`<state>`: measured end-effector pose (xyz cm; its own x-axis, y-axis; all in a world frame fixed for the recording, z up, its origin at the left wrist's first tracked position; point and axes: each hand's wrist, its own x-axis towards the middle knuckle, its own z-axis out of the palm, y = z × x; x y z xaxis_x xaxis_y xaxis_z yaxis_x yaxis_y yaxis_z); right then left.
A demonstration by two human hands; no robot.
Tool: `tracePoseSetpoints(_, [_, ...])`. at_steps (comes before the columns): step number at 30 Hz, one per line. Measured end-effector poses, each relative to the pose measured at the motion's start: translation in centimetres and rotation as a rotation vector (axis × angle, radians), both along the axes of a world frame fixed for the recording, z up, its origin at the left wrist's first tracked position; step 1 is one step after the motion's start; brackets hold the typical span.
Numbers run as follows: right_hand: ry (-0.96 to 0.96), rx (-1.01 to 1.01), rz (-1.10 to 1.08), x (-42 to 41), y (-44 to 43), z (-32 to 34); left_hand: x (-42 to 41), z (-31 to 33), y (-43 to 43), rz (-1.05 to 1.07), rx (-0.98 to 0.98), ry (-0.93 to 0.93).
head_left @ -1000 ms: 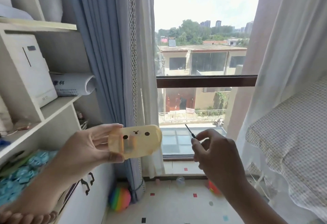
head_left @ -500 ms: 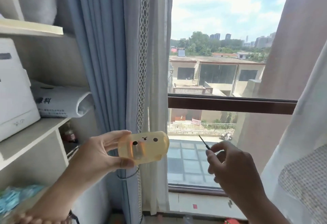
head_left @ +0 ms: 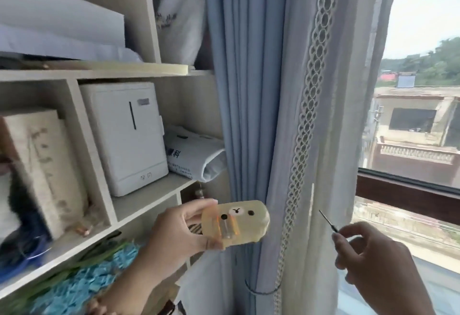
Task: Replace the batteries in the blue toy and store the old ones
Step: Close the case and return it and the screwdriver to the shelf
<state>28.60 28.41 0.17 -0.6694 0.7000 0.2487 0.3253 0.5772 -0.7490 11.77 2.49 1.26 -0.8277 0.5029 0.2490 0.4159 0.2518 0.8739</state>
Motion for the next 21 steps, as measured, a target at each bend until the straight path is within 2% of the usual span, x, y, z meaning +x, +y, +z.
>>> tracePoseSetpoints(6, [0.049, -0.015, 0.275, -8.2, 1.8, 0.1, -0.7, 0.1, -1.7, 0.384, 0.006, -0.006])
tracePoseSetpoints(10, [0.109, 0.091, 0.411, -14.0, 0.2, -0.8, -2.4, -0.4, -4.1, 0.58, -0.065, 0.058])
tracePoseSetpoints(17, [0.163, 0.177, 0.612, -24.1, -4.5, -2.1, -6.6, -1.3, -6.3, 0.657, -0.116, 0.009])
tracePoseSetpoints(21, [0.173, 0.159, 0.698, -29.6, -7.0, -2.3, -9.8, -2.2, -6.9, 0.717, -0.095, 0.009])
